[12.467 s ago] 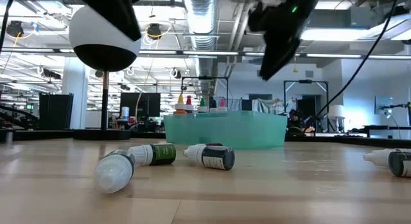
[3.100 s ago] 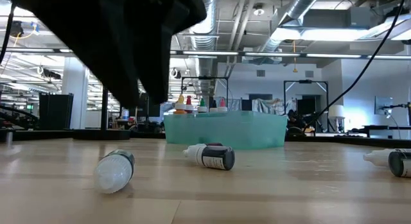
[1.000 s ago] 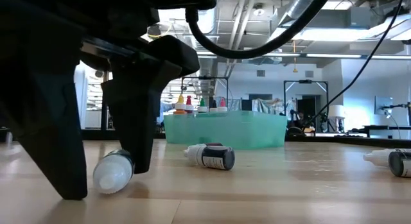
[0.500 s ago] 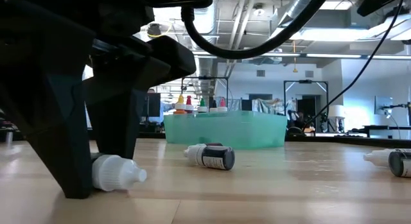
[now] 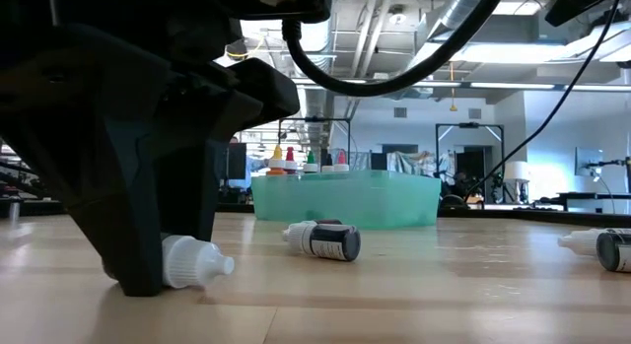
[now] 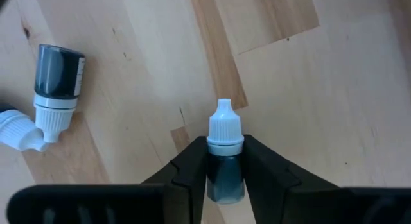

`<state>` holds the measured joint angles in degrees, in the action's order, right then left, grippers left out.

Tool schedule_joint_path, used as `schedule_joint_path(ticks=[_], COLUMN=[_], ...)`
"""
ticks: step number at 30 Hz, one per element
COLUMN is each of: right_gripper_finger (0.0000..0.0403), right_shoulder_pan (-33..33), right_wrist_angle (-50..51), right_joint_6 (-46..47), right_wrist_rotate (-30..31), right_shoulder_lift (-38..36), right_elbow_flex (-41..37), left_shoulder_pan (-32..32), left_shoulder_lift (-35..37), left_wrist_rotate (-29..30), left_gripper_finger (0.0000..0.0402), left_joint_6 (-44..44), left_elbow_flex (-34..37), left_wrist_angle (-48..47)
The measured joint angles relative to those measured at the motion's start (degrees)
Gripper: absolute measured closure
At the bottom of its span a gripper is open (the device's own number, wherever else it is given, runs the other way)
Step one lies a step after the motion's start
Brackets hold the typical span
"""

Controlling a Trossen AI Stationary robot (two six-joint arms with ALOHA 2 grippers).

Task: Pick & Place food coloring
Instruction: Put the small black food coloring bottle into the green bin

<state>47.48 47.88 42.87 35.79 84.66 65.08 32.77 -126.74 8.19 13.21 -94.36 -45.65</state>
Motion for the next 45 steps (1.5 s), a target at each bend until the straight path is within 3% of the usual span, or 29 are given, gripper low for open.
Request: schedule_joint_path(ticks=[9,16,27,32,45], right_gripper_finger=[0.0281,0.0281,0.028,0.028,0.0281], right_shoulder_pan=[0.0,0.0,0.0,0.0,1.6], right_wrist_angle=[0.0,0.0,0.0,0.0,0.0], right_joint_6=[0.0,0.0,0.0,0.0,0.1], right_wrist_rotate=[0.0,-0.1,-0.3,-0.9,-2.5], right_shoulder_lift=[0.0,0.0,0.0,0.0,0.0], right_elbow_flex=[0.0,0.0,0.0,0.0,0.0], left_shoulder_pan=[-0.3,-0.5,-3.8,-9.0,-26.9], left_shoulder_lift=[-0.5,-0.5,-0.2,-0.2,-0.2], left_wrist_rotate=[3.8,7.4,25.8,32.5,28.9], left_gripper_finger=[0.0326,0.0326,0.0326,0.0324,0.0322], left_joint_6=[-0.8,-0.1,-1.2,-5.2,-12.0], left_elbow_flex=[-3.6,-6.9,-17.1,-20.1,-20.4], left_wrist_angle=[-3.9,-13.0,-27.8,-25.8,-13.4])
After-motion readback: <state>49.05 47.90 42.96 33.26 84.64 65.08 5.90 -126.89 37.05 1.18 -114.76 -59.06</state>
